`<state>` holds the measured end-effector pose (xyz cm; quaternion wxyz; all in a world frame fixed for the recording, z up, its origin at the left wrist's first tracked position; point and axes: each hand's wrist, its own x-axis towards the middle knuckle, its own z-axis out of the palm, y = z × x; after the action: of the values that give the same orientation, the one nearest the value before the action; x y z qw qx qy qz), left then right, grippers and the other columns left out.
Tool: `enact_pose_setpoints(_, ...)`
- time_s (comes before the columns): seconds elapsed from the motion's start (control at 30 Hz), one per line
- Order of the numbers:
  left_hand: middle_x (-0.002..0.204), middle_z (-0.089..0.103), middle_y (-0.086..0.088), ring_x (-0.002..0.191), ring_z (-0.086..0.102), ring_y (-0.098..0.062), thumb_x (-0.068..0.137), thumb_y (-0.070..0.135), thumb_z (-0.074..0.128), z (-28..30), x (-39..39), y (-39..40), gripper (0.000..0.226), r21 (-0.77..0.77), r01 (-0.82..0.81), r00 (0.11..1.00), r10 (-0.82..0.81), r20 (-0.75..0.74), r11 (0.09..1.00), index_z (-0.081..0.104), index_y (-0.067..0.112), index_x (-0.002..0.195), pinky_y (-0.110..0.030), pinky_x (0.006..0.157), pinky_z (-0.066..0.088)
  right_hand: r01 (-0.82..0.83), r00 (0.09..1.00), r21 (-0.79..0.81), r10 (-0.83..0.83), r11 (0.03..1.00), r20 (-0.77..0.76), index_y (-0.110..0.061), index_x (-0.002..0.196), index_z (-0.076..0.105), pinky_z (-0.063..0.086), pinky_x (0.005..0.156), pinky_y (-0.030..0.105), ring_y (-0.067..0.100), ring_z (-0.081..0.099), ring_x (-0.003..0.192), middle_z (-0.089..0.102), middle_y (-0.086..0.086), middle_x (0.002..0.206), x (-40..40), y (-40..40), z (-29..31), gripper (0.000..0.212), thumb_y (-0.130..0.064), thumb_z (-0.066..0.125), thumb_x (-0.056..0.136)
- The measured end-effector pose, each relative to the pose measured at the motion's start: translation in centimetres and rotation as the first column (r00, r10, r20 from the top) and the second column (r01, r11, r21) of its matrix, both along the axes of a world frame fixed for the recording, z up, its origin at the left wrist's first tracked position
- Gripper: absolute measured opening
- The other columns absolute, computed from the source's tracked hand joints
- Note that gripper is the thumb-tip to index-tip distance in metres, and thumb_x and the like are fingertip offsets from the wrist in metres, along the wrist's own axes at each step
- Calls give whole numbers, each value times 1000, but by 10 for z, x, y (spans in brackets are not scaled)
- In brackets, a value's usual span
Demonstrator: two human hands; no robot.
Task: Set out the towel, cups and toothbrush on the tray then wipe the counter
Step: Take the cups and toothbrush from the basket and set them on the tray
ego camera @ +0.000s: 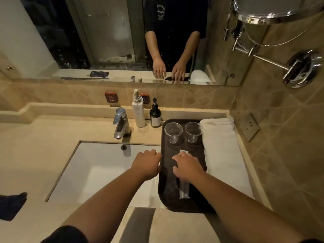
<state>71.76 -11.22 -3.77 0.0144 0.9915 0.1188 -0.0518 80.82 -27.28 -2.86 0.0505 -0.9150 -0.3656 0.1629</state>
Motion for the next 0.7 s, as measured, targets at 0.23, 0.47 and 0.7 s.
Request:
enact_pose_setpoints(0.23, 133, 59, -4, 111, 61, -25, 96, 44, 56, -1, -38, 14, 49, -37, 4, 1000, -5, -17, 999, 46, 24, 139, -39, 93, 48, 112, 993, -8, -112, 994, 22, -30, 146, 34, 34, 108, 47, 28, 40, 137, 39, 2, 152, -44, -3, -10, 68, -63, 49, 89)
enact_pose_setpoints(0.47, 127, 59, -6, 108, 58, -25, 98, 38, 52, 4, -97, 33, 43, -39, 111, 993, -112, -28, 993, 47, 19, 136, -38, 88, 43, 212, 976, -41, -210, 976, 57, -25, 146, 35, 35, 106, 46, 28, 41, 134, 42, 5, 149, -109, 7, -19, 70, -64, 46, 88)
enact_pose_setpoints(0.7, 121, 60, -5, 102, 58, -25, 96, 30, 52, 7, -129, 44, 35, -31, 136, 990, -135, 32, 990, 52, 18, 129, -36, 82, 43, 282, 956, -62, -275, 958, 102, -26, 146, 33, 32, 109, 50, 31, 33, 140, 28, 6, 158, -142, 23, -11, 67, -60, 44, 89)
